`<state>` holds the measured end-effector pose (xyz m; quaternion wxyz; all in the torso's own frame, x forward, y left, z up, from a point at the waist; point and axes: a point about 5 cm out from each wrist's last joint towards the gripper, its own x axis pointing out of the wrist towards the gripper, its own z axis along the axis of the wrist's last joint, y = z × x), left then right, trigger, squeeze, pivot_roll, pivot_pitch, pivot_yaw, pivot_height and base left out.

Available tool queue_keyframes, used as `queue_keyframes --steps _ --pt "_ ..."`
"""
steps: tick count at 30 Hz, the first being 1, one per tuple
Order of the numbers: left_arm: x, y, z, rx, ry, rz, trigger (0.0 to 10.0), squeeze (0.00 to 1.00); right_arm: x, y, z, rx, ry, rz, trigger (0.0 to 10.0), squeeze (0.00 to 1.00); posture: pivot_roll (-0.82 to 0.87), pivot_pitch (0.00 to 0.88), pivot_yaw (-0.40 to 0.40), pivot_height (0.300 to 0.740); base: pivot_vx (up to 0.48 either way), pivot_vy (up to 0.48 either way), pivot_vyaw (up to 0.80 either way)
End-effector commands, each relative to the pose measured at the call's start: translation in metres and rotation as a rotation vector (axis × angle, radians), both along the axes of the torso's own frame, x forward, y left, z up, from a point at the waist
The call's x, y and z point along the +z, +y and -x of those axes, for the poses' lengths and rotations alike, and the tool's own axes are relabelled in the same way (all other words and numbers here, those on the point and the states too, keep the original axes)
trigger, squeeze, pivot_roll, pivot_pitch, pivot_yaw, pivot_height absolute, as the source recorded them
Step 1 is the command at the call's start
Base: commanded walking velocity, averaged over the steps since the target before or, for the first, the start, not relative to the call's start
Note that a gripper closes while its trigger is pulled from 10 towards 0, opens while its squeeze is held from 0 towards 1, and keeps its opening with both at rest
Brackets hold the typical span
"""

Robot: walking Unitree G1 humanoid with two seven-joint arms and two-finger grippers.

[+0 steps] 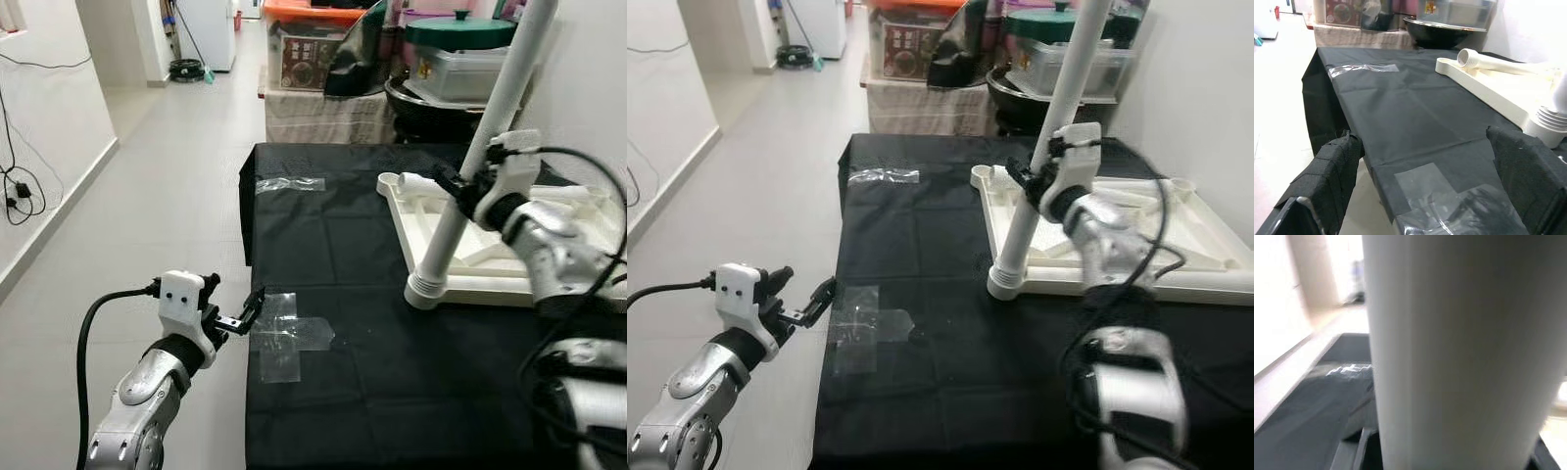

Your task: Building children table

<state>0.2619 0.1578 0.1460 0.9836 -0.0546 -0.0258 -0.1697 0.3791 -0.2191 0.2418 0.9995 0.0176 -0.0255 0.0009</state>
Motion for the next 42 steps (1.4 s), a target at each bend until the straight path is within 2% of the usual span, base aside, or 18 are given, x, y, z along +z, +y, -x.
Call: queue_keyframes --steps 1,2,3,5,7,8,9,10,11,14,23,30,31,32,42 --pt "0.0 0.0 0.0 -0.004 0.001 -0.013 10.0 0.0 -0.026 -0.004 0.004 -0.135 0.106 -0.006 0.0 0.0 0.08 0.0 -0.066 0.74 0.0 0.0 0.0" --pt "0.0 0.0 0.0 -0.003 0.0 -0.013 10.0 0.0 -0.028 0.003 0.006 -0.151 0.104 -0.016 0.0 0.0 0.08 0.0 -0.064 0.74 0.0 0.0 0.0" --pt "0.0 0.0 0.0 -0.003 0.0 -0.013 10.0 0.0 -0.028 0.003 0.006 -0.151 0.104 -0.016 0.0 0.0 0.08 0.0 -0.064 0.74 0.0 0.0 0.0" --pt "0.0 0.001 0.0 0.003 0.001 -0.014 10.0 0.0 -0.038 0.029 0.008 -0.181 0.116 -0.026 0.0 0.0 0.08 0.0 -0.061 0.74 0.0 0.0 0.0" --pt "0.0 0.001 0.0 0.003 0.001 -0.014 10.0 0.0 -0.038 0.029 0.008 -0.181 0.116 -0.026 0.0 0.0 0.08 0.0 -0.061 0.74 0.0 0.0 0.0" --pt "0.0 0.001 0.0 0.003 0.002 -0.014 10.0 0.0 -0.042 0.042 0.008 -0.201 0.129 -0.027 0.0 0.0 0.08 0.0 -0.064 0.74 0.0 0.0 0.0" --pt "0.0 0.001 0.0 0.003 0.002 -0.014 10.0 0.0 -0.042 0.042 0.008 -0.201 0.129 -0.027 0.0 0.0 0.08 0.0 -0.064 0.74 0.0 0.0 0.0" --pt "-0.001 0.0 0.0 0.002 0.004 -0.013 10.0 0.0 -0.046 0.053 0.007 -0.237 0.144 -0.026 0.0 0.0 0.08 0.0 -0.07 0.74 0.0 0.0 0.0" --pt "-0.001 0.0 0.0 0.002 0.004 -0.013 10.0 0.0 -0.046 0.053 0.007 -0.237 0.144 -0.026 0.0 0.0 0.08 0.0 -0.07 0.74 0.0 0.0 0.0" --pt "-0.001 0.0 -0.002 0.015 0.005 -0.012 10.0 0.0 -0.057 0.068 0.002 -0.386 0.21 -0.04 0.0 0.0 0.08 0.0 -0.079 0.74 0.0 0.0 0.0" --pt "-0.002 -0.005 -0.001 0.014 0.008 0.0 10.0 0.0 -0.051 0.083 0.001 -0.498 0.208 -0.048 0.0 0.0 0.07 0.0 -0.092 0.74 0.0 0.0 0.0" --pt "-0.003 -0.004 -0.001 0.021 0.01 -0.001 10.0 0.0 -0.054 0.078 0.003 -0.552 0.218 -0.094 0.0 0.0 0.07 0.0 -0.089 0.74 0.0 0.0 0.0" --pt "-0.003 -0.004 -0.001 0.022 0.01 0.0 10.0 0.0 -0.053 0.079 0.002 -0.537 0.213 -0.093 2.5 0.0 0.07 0.0 -0.089 0.74 0.0 0.0 0.0" --pt "-0.003 -0.004 -0.001 0.021 0.01 0.0 10.0 0.0 -0.051 0.08 0.001 -0.514 0.201 -0.091 10.0 0.0 0.07 0.0 -0.089 0.74 0.0 0.0 0.0" --pt "-0.003 -0.005 -0.001 0.014 0.009 0.0 10.0 0.0 -0.035 0.082 0.002 -0.44 0.153 -0.076 10.0 0.0 0.07 0.0 -0.083 0.74 0.0 0.0 0.0"
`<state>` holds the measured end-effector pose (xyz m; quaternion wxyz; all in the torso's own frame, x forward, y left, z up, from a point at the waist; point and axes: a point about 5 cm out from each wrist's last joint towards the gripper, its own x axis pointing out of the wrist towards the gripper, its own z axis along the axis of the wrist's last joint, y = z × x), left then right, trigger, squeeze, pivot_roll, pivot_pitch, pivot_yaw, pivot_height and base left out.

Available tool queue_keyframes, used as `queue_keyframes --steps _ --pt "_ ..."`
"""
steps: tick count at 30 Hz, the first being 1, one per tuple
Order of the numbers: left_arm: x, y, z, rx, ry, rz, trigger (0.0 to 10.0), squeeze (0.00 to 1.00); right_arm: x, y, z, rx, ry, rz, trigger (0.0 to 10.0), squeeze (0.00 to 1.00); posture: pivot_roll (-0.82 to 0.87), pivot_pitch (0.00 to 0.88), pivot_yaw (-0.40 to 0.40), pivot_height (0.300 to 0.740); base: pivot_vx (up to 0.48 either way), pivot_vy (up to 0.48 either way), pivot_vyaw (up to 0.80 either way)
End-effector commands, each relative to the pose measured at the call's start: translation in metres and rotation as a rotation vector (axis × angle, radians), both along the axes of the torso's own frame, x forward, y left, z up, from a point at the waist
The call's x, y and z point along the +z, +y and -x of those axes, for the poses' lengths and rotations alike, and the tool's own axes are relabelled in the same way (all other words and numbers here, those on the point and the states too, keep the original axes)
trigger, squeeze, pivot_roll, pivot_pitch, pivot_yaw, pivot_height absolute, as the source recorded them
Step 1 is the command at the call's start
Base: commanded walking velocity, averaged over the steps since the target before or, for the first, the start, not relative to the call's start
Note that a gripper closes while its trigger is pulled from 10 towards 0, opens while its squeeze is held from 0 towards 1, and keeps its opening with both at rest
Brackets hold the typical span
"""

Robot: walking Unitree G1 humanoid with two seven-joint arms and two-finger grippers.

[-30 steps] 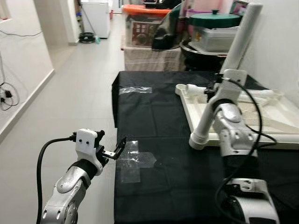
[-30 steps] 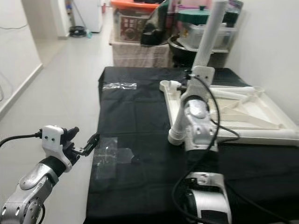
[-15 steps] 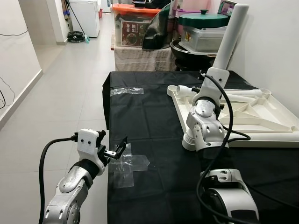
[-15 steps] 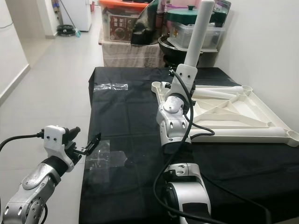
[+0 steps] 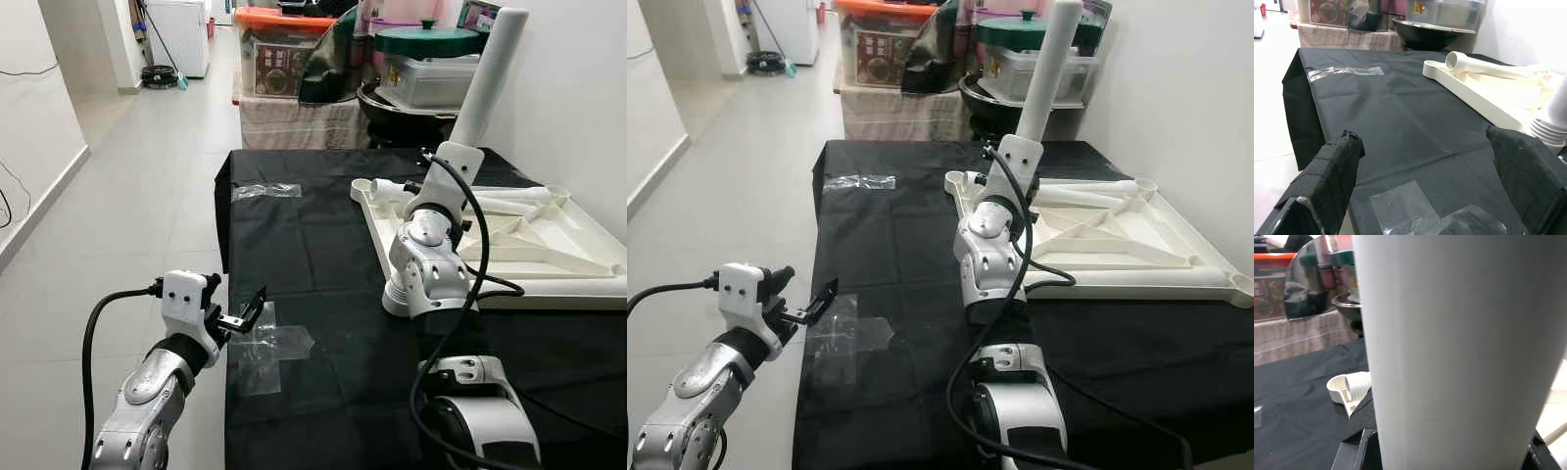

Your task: Building children table

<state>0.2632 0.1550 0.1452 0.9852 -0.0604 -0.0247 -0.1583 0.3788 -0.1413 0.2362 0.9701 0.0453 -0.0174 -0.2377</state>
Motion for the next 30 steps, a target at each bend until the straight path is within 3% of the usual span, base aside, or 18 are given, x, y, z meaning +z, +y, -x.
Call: queue_keyframes --steps 1,6,14,15,16,17,25,30 --pt "-0.002 -0.002 0.0 -0.01 0.004 -0.012 10.0 0.0 -0.026 0.003 0.001 0.062 0.115 -0.031 10.0 0.0 0.07 0.0 -0.081 0.74 0.0 0.0 0.0" --pt "-0.002 -0.001 -0.001 -0.012 0.004 -0.015 10.0 0.0 -0.013 -0.006 0.001 0.112 0.102 -0.007 10.0 0.0 0.06 0.0 -0.08 0.74 0.0 0.0 0.0" --pt "-0.002 -0.002 -0.002 -0.015 0.002 -0.014 10.0 0.0 -0.01 -0.009 0.0 0.121 0.106 -0.006 10.0 0.0 0.06 0.0 -0.079 0.74 0.0 0.0 0.0" --pt "-0.002 -0.002 -0.002 -0.016 0.003 -0.014 10.0 0.0 -0.01 -0.009 0.001 0.126 0.102 -0.017 10.0 0.64 0.06 0.0 -0.078 0.74 0.0 0.0 0.0" --pt "-0.002 -0.002 -0.002 -0.016 0.003 -0.014 10.0 0.0 -0.01 -0.009 0.001 0.126 0.102 -0.017 10.0 0.64 0.06 0.0 -0.078 0.74 0.0 0.0 0.0" --pt "-0.002 -0.002 -0.002 -0.016 0.003 -0.015 10.0 0.0 -0.01 -0.008 0.002 0.128 0.093 -0.031 10.0 1.0 0.06 0.0 -0.078 0.74 0.0 0.0 0.0" --pt "-0.003 -0.001 -0.001 -0.016 0.004 -0.015 10.0 0.0 0.001 -0.01 0.006 0.164 0.033 -0.047 10.0 1.0 0.06 0.0 -0.078 0.74 0.0 0.0 0.0" --pt "-0.003 -0.002 -0.001 -0.019 0.004 -0.015 10.0 0.0 0.02 -0.019 0.009 0.196 -0.016 -0.036 10.0 1.0 0.06 0.0 -0.077 0.74 0.0 0.0 0.0"
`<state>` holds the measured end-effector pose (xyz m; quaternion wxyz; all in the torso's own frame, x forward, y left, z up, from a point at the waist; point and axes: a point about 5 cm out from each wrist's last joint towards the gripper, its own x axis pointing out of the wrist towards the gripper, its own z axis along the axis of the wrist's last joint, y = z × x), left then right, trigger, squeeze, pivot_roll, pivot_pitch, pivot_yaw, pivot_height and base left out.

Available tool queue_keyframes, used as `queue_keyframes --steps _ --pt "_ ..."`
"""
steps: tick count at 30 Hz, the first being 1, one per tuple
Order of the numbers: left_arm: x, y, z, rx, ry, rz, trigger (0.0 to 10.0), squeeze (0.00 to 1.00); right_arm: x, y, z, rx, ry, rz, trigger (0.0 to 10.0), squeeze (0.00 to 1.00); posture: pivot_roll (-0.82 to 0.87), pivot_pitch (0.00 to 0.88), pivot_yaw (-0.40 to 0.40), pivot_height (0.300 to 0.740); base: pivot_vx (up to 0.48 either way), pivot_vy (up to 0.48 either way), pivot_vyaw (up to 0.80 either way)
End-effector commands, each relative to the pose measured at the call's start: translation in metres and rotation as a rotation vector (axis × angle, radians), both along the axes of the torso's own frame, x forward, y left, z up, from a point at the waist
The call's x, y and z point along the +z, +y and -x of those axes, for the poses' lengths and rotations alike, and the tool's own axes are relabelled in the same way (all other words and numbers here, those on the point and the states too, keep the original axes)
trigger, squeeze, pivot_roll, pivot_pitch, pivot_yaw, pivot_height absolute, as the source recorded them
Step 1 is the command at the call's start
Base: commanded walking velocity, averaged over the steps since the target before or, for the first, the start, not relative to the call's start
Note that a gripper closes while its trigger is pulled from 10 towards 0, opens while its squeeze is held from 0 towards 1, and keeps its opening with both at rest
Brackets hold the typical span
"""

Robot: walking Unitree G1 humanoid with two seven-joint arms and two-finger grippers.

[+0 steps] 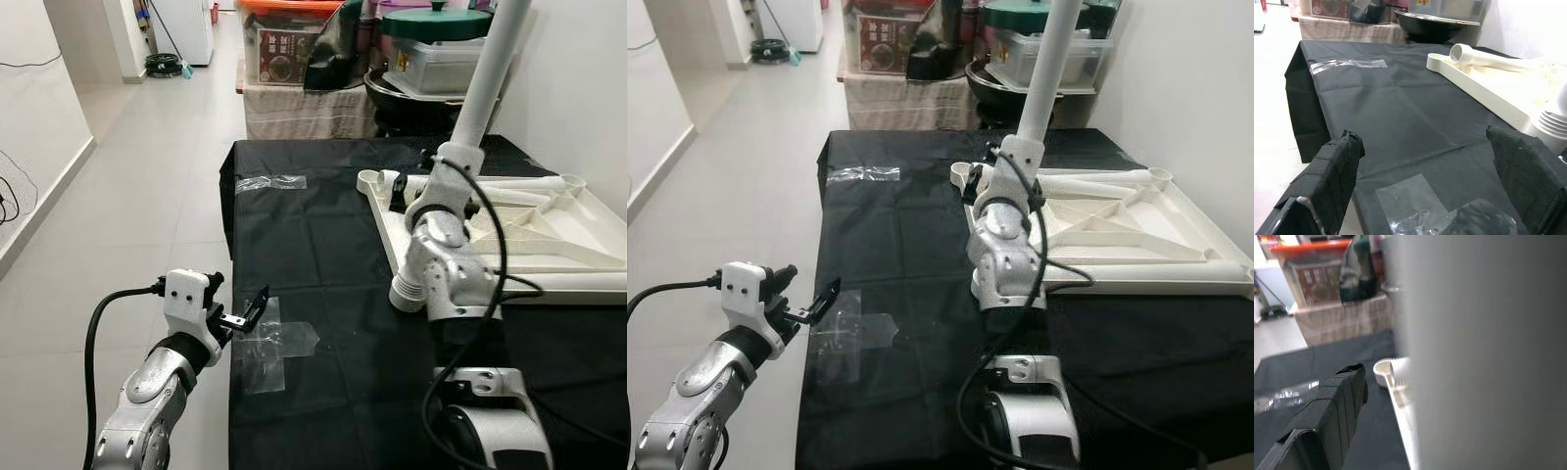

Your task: Building children table

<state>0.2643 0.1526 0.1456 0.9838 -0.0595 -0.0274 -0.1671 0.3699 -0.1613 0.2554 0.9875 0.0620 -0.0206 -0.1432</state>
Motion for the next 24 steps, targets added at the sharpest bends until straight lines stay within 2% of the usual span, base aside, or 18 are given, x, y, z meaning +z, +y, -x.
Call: queue_keyframes --steps 1,2,5,6,7,8,9,10,11,12,14,15,16,19,24 --pt "-0.004 0.001 0.0 -0.001 0.01 -0.014 10.0 0.0 0.007 -0.006 0.002 0.019 -0.011 0.002 10.0 1.0 0.06 0.0 -0.077 0.74 0.0 0.0 0.0" --pt "-0.004 0.001 0.0 -0.001 0.01 -0.015 10.0 0.0 0.014 -0.016 0.003 0.038 -0.028 0.03 10.0 1.0 0.05 0.0 -0.074 0.74 0.0 0.0 0.0" --pt "-0.004 0.001 0.0 -0.001 0.01 -0.015 10.0 0.0 0.018 -0.022 0.005 0.052 -0.038 0.051 10.0 1.0 0.05 0.0 -0.074 0.74 0.0 0.0 0.0" --pt "-0.004 0.002 0.0 -0.002 0.01 -0.015 10.0 0.0 0.022 -0.031 0.006 0.138 -0.048 0.074 10.0 1.0 0.05 0.0 -0.072 0.74 0.0 0.0 0.0" --pt "-0.004 0.002 0.0 -0.002 0.01 -0.015 10.0 0.0 0.022 -0.031 0.006 0.138 -0.048 0.074 10.0 1.0 0.05 0.0 -0.072 0.74 0.0 0.0 0.0" --pt "-0.004 0.002 0.0 -0.004 0.011 -0.015 10.0 0.0 0.023 -0.036 0.008 0.238 -0.04 0.099 10.0 1.0 0.04 0.0 -0.065 0.74 0.0 0.0 0.0" --pt "-0.004 0.002 0.0 -0.004 0.011 -0.015 10.0 0.0 0.023 -0.036 0.008 0.238 -0.04 0.099 10.0 1.0 0.04 0.0 -0.065 0.74 0.0 0.0 0.0" --pt "-0.004 0.001 0.0 -0.008 0.011 -0.014 10.0 0.0 0.023 -0.04 0.009 0.379 -0.033 0.115 10.0 0.63 0.04 0.0 -0.062 0.74 0.0 0.0 0.0" --pt "-0.004 0.001 0.0 -0.011 0.01 -0.013 10.0 0.0 0.024 -0.046 0.011 0.469 -0.028 0.123 10.0 0.0 0.04 0.0 -0.062 0.74 0.0 0.0 0.0" --pt "-0.004 0.0 -0.001 -0.013 0.009 -0.013 10.0 0.0 0.024 -0.051 0.012 0.541 -0.024 0.15 10.0 0.0 0.04 0.0 -0.059 0.74 0.0 0.0 0.0" --pt "-0.004 0.0 -0.001 -0.013 0.009 -0.013 10.0 0.0 0.024 -0.051 0.012 0.541 -0.024 0.15 10.0 0.0 0.04 0.0 -0.059 0.74 0.0 0.0 0.0" --pt "-0.003 0.0 -0.001 -0.014 0.009 -0.011 10.0 0.0 0.024 -0.055 0.014 0.603 -0.012 0.149 10.0 0.0 0.04 0.0 -0.06 0.74 0.0 0.0 0.0" --pt "-0.003 0.0 -0.001 -0.014 0.009 -0.011 10.0 0.0 0.024 -0.055 0.014 0.603 -0.012 0.149 10.0 0.0 0.04 0.0 -0.06 0.74 0.0 0.0 0.0" --pt "-0.003 0.0 -0.001 -0.016 0.009 -0.014 10.0 0.0 0.018 -0.066 0.014 0.719 0.026 0.197 10.0 0.0 0.04 0.0 -0.059 0.74 0.0 0.0 0.0" --pt "-0.003 0.001 -0.001 -0.014 0.009 -0.016 10.0 0.0 0.012 -0.071 0.009 0.759 0.056 0.207 10.0 0.0 0.05 0.0 -0.063 0.74 0.0 0.0 0.0"
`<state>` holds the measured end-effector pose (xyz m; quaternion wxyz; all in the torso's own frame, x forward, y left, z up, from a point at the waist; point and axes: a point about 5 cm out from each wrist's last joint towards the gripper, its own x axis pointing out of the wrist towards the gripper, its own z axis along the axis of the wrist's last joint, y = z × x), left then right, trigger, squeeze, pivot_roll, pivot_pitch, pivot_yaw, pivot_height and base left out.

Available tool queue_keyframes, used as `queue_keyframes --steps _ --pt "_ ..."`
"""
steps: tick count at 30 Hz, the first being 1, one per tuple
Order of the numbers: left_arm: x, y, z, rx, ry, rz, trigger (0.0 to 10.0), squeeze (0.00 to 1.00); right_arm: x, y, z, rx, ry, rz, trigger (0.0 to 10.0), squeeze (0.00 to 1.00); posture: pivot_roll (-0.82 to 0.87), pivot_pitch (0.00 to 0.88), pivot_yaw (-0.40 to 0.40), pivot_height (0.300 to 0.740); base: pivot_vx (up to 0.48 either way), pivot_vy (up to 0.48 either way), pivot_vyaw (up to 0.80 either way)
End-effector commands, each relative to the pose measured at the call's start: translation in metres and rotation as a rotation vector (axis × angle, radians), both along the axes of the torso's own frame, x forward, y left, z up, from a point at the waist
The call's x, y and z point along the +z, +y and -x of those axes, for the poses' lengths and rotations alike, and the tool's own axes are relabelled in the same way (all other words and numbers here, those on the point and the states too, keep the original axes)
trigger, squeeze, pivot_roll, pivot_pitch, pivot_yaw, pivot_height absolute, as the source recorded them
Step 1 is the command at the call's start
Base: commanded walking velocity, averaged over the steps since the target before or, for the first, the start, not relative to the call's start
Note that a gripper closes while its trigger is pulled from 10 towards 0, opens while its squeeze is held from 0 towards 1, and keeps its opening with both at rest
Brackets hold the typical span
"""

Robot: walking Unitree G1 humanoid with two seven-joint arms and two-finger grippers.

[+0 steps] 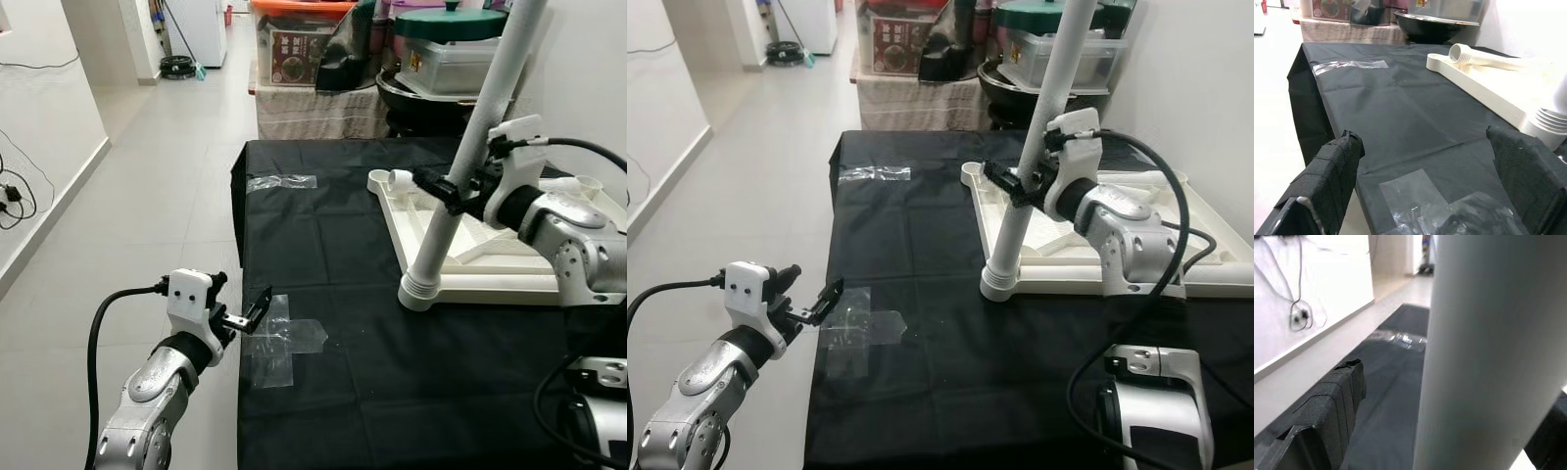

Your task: Building children table

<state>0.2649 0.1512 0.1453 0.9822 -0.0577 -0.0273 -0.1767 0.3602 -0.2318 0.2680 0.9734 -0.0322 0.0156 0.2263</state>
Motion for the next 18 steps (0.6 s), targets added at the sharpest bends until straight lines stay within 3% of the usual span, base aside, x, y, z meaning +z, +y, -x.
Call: queue_keyframes --steps 1,7,8,10,11,12,13,18 --pt "-0.003 0.003 0.0 0.005 0.01 -0.012 10.0 0.0 0.0 -0.001 -0.001 0.015 -0.001 0.013 10.0 0.0 0.05 0.0 -0.063 0.74 0.0 0.0 0.0" --pt "-0.002 0.004 0.0 0.009 0.009 -0.015 10.0 0.0 -0.009 -0.009 -0.01 0.049 0.027 0.038 10.0 0.0 0.06 0.0 -0.069 0.74 0.0 0.0 0.0" --pt "-0.003 0.004 0.001 0.011 0.009 -0.015 10.0 0.0 -0.015 -0.013 -0.013 0.074 0.042 0.052 4.2 0.0 0.07 0.0 -0.076 0.74 0.0 0.0 0.0" --pt "-0.003 0.004 0.001 0.011 0.009 -0.015 10.0 0.0 -0.015 -0.013 -0.013 0.074 0.042 0.052 4.2 0.0 0.07 0.0 -0.076 0.74 0.0 0.0 0.0" --pt "-0.003 0.004 0.001 0.012 0.009 -0.015 10.0 0.0 -0.016 -0.014 -0.014 0.087 0.046 0.053 3.0 0.0 0.07 0.0 -0.076 0.74 0.0 0.0 0.0" --pt "-0.003 0.004 0.001 0.012 0.009 -0.015 10.0 0.0 -0.016 -0.014 -0.014 0.087 0.046 0.053 3.0 0.0 0.07 0.0 -0.076 0.74 0.0 0.0 0.0" --pt "-0.003 0.004 0.001 0.013 0.009 -0.015 10.0 0.0 -0.017 -0.016 -0.015 0.104 0.049 0.063 0.0 0.0 0.07 0.0 -0.076 0.74 0.0 0.0 0.0" --pt "-0.002 0.005 0.002 0.016 0.007 -0.017 10.0 0.0 -0.022 -0.024 -0.015 0.114 0.058 0.101 0.0 0.0 0.08 0.0 -0.083 0.74 0.0 0.0 0.0"
